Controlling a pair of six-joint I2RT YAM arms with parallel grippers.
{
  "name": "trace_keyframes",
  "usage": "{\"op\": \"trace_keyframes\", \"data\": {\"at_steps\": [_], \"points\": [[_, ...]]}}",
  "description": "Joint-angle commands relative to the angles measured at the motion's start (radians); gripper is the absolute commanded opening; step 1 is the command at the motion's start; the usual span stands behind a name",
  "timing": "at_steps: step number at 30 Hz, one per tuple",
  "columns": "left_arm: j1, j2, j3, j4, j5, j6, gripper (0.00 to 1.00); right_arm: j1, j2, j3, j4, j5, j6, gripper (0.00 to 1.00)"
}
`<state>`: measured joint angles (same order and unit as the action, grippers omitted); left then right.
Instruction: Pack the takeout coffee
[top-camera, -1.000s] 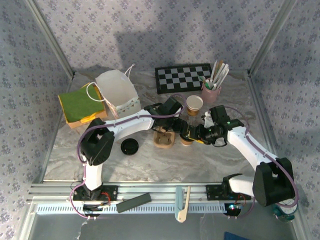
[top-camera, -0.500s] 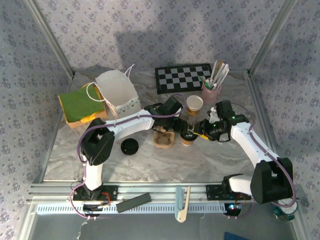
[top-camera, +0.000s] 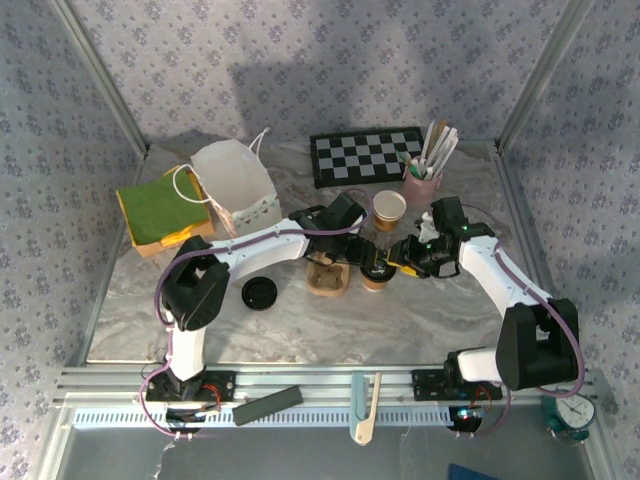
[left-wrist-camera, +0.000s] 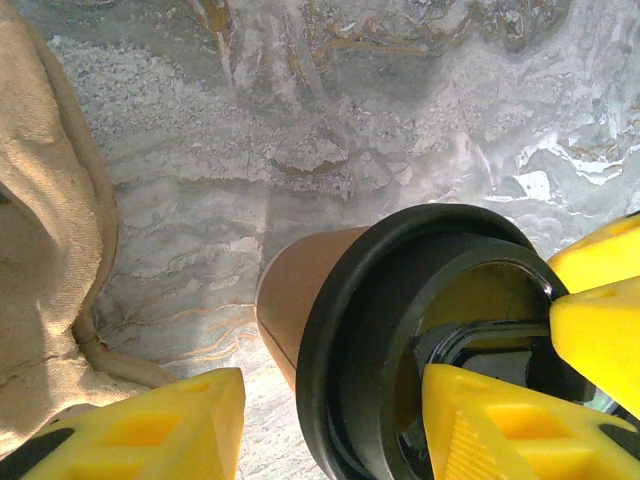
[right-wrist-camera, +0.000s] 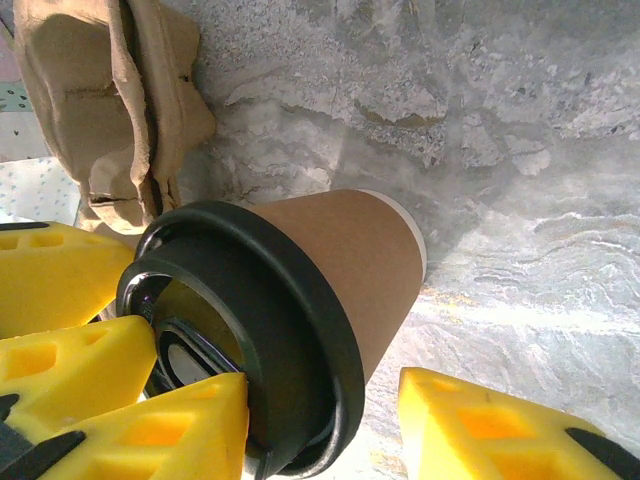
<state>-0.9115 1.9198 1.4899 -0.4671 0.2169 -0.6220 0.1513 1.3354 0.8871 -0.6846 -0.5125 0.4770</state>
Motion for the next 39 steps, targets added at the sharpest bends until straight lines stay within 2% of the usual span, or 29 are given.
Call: {"op": "trace_keyframes", "data": {"at_steps": [1,8,11,15,21,28,39], "points": [[-0.014,0.073,-0.025,-0.128,-0.039,0.018,0.50,0.012,0.028,-0.060,-0.075,0.123,-0.026,0.42],[-0.015,0.079,-0.031,-0.124,-0.036,0.016,0.49,0.017,0.046,-0.135,-0.084,0.173,-0.003,0.40],[-0.015,0.081,-0.033,-0.125,-0.034,0.016,0.49,0.022,0.029,-0.131,-0.069,0.143,-0.009,0.40],[-0.016,0.076,-0.031,-0.126,-0.033,0.019,0.49,0.033,-0.018,-0.061,-0.056,0.094,-0.010,0.43],[-0.021,0.074,-0.031,-0.125,-0.033,0.021,0.49,0.040,0.004,0.039,-0.018,0.023,0.024,0.47],[-0.020,0.075,-0.026,-0.126,-0.033,0.025,0.49,0.047,0.085,0.057,0.039,0.016,0.038,0.46],[-0.021,0.081,-0.014,-0.136,-0.032,0.032,0.49,0.043,0.087,0.107,0.076,-0.040,0.072,0.47]]}}
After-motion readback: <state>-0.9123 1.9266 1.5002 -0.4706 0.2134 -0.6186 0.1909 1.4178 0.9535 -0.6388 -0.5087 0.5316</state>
